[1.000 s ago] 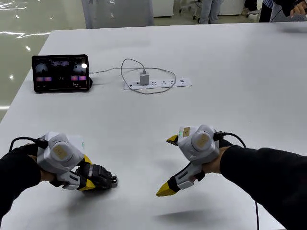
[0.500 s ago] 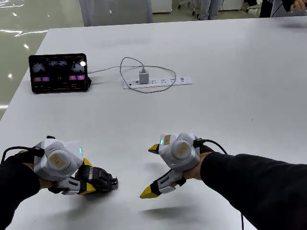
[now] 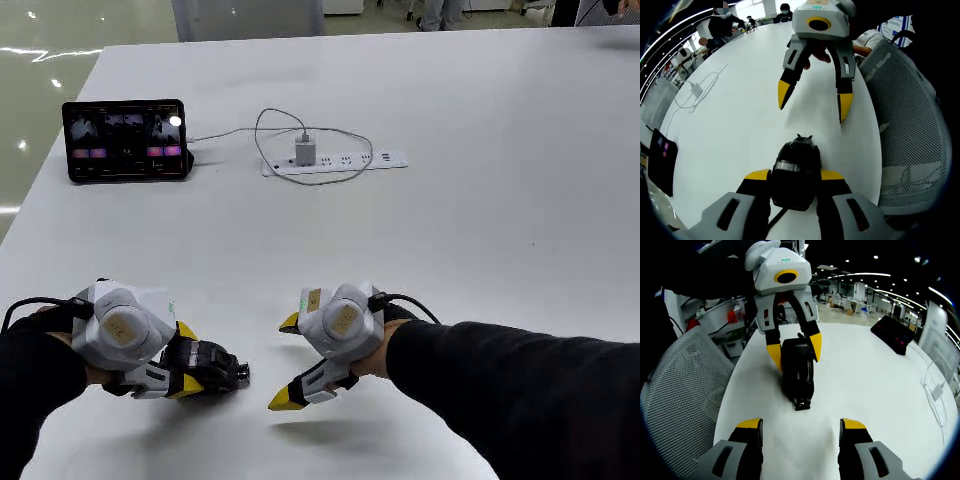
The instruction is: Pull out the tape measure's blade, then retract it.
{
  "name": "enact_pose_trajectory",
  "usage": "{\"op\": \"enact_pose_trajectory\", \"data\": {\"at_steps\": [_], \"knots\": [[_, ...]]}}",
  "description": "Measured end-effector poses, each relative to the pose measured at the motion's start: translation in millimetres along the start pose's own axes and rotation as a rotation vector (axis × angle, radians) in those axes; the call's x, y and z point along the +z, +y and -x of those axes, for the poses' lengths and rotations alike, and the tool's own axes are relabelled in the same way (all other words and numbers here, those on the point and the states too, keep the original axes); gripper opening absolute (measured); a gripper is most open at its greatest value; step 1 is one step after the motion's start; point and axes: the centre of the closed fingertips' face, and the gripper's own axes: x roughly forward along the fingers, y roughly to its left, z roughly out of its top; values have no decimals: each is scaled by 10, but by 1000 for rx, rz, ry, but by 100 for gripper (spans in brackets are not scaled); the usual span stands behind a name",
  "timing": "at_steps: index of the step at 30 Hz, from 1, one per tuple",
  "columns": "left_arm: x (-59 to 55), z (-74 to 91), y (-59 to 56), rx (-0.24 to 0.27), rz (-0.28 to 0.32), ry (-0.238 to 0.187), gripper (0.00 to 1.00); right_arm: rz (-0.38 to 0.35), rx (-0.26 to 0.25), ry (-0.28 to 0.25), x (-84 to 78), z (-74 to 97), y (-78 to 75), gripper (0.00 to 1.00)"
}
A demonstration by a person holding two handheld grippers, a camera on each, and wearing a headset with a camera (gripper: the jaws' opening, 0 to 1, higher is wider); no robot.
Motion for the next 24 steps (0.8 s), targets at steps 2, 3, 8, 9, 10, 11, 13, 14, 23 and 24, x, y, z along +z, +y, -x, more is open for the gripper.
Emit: {"op": "enact_pose_trajectory", "data": {"at_steps": [2,3,8,9,10,11,13,14,23,24], "knots": [[-1,0,-6,-2,-2,1,30,35,37,27,-45,-79,66,58],[-1,2,-7,-2,-1,-1,30,44,38,45,-66,-110,64,57],[-3,4,-2,4,-7,-10,30,-36,44,25,18,-171,3,49],[-3,5,-1,3,-6,-10,30,-20,43,27,27,-170,-12,47],[-1,4,-4,2,-5,-9,30,-16,40,30,33,-178,-21,45],[-1,4,-6,0,-7,-8,30,-17,36,31,46,-187,-40,45],[-2,3,-4,-3,-6,-10,30,-14,31,16,95,-202,-66,42],[1,2,-8,-4,-5,-12,30,-13,31,15,106,-215,-68,41],[-1,0,-10,-1,1,-14,30,6,28,23,125,-344,-53,30],[-1,-1,-10,-2,0,-13,30,11,27,26,119,-353,-55,27]]}}
